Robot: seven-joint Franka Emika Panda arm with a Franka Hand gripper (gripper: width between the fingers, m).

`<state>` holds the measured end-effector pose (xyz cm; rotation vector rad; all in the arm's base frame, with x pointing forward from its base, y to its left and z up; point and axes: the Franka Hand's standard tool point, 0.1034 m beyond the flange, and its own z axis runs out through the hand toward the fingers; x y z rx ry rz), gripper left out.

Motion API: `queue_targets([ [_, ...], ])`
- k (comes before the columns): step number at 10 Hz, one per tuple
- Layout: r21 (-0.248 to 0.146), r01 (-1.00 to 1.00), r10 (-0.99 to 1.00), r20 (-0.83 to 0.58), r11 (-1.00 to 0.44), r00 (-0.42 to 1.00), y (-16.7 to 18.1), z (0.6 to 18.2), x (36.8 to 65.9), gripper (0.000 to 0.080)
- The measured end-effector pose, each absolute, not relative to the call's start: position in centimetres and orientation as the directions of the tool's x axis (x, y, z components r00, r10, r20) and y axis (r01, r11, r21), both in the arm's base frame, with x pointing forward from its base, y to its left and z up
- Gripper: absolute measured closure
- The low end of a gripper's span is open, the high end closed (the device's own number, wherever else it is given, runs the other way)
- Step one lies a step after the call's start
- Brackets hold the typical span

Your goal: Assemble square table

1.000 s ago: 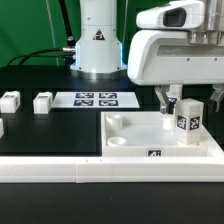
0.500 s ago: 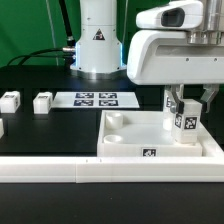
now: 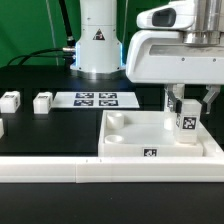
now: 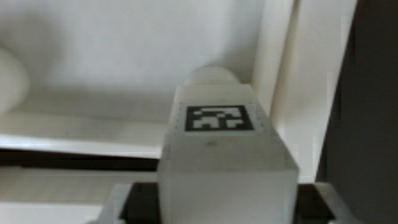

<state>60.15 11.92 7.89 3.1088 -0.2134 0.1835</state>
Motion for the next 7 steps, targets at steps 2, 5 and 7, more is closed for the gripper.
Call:
queue_targets([
  [2,-0.008,-0.284,-0.283,0.116,-0.959,0.952,12.05,7.82,60.03,0.0507],
  [5,-0.037,-0.529,-0.530,0.109,-0.848,0.841,11.87,7.75,59.98,0.0507],
  [7,-0.056,-0.688,-0.690,0.100,-0.724,0.717,11.78,7.71,59.92,0.0507],
])
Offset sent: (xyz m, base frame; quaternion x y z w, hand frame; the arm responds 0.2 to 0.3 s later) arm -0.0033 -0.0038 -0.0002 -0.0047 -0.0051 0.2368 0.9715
